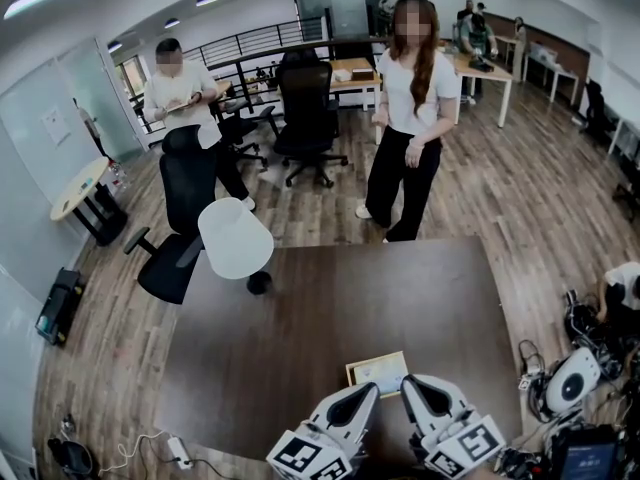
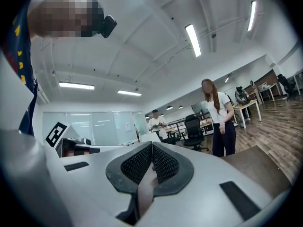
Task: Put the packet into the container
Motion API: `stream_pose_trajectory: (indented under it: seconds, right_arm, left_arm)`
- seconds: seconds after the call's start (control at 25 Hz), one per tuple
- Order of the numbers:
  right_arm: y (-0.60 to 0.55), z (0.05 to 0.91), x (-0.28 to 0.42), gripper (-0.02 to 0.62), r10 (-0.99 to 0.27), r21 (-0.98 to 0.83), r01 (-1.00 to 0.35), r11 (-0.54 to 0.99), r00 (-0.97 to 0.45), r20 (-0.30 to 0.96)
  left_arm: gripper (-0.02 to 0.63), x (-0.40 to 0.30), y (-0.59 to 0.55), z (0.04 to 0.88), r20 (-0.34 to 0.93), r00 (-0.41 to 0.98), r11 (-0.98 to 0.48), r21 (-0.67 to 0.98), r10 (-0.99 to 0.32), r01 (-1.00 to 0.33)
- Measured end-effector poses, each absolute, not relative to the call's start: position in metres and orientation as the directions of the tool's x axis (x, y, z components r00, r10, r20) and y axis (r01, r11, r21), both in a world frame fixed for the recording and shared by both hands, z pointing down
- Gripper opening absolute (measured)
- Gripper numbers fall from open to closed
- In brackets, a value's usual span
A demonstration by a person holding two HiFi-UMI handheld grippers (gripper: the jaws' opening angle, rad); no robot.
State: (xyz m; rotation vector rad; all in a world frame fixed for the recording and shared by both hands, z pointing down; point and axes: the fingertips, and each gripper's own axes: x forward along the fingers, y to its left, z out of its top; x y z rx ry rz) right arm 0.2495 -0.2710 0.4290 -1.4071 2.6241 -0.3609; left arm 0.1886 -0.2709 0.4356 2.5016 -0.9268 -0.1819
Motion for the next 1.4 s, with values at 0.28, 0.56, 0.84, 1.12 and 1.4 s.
stream_pose_trajectory:
  seconds: [0.28,0.56,0.84,1.12,1.4]
  right_arm:
    - [-0.267,0.429,0.249,0.011,-0.834,-0.253,-0.805,0.536,-0.552,-0.011]
    - [-0.270,0.426,0.247,0.011,-0.834,-0.222,-0.813,0.538,-0.551,-0.004]
    - [-0.273,0.426,0.248,0.011,-0.830,-0.219,-0.811,0.542,-0.558,0.014]
    - [-0.276,0.426,0.247,0.011,-0.827,-0.212,-0.809,0.548,-0.563,0.013]
    - [-0.275,0.423,0.245,0.011,-0.823,-0.212,-0.806,0.553,-0.568,0.015]
  left_arm:
    - [0.000,0.193,-0.267,0.437,0.036,0.769,-0.668,0.471,-0.639,-0.577]
    - [0.000,0.191,-0.269,0.434,0.034,0.765,-0.676,0.445,-0.643,-0.587]
    - [0.000,0.194,-0.274,0.434,0.039,0.770,-0.677,0.451,-0.637,-0.582]
    - [0.000,0.193,-0.277,0.434,0.038,0.770,-0.678,0.450,-0.637,-0.582]
    - [0.000,0.192,-0.276,0.433,0.040,0.769,-0.675,0.451,-0.638,-0.583]
